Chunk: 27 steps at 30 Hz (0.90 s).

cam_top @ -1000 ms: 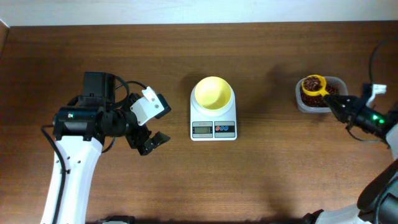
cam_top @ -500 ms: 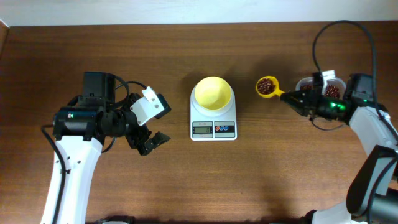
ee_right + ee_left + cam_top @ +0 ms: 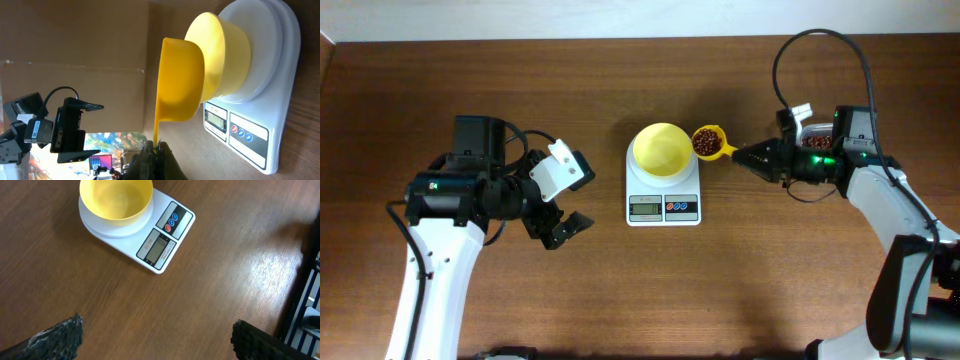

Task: Scoop item into bowl and weigh 50g on scale
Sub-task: 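Carry the filled scoop left over the yellow bowl on the scale, then tilt the scoop with the right gripper to pour beans into the bowl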

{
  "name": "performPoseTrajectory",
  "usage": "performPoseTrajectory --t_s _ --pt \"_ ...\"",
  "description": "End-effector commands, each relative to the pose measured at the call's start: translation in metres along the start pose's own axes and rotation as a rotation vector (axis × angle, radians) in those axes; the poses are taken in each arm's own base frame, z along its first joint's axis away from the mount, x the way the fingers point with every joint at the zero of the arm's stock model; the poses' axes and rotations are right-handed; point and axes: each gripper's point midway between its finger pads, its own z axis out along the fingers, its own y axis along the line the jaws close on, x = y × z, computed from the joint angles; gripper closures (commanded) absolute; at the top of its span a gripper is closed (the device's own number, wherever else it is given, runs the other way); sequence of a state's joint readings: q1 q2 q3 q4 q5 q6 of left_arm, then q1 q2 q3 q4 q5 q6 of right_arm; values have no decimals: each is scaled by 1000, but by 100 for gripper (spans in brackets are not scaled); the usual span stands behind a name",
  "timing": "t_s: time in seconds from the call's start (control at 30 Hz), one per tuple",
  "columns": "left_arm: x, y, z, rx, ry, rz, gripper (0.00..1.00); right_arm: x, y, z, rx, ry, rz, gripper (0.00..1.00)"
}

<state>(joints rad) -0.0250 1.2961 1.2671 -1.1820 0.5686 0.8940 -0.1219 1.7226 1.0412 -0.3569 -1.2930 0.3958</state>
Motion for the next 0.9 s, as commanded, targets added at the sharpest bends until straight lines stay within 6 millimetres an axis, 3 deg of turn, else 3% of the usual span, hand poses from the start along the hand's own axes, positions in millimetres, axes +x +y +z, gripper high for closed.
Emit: performPoseTrajectory --t_s 0.0,0.43,0.87 --pt "-2 1 -2 -3 -6 -8 1 5 5 7 -34 28 -9 96" --pt "-2 1 -2 -3 -6 -8 1 0 22 26 -64 49 -73 96" --pt "-2 1 -2 -3 -6 -8 1 11 30 43 -79 95 -112 96"
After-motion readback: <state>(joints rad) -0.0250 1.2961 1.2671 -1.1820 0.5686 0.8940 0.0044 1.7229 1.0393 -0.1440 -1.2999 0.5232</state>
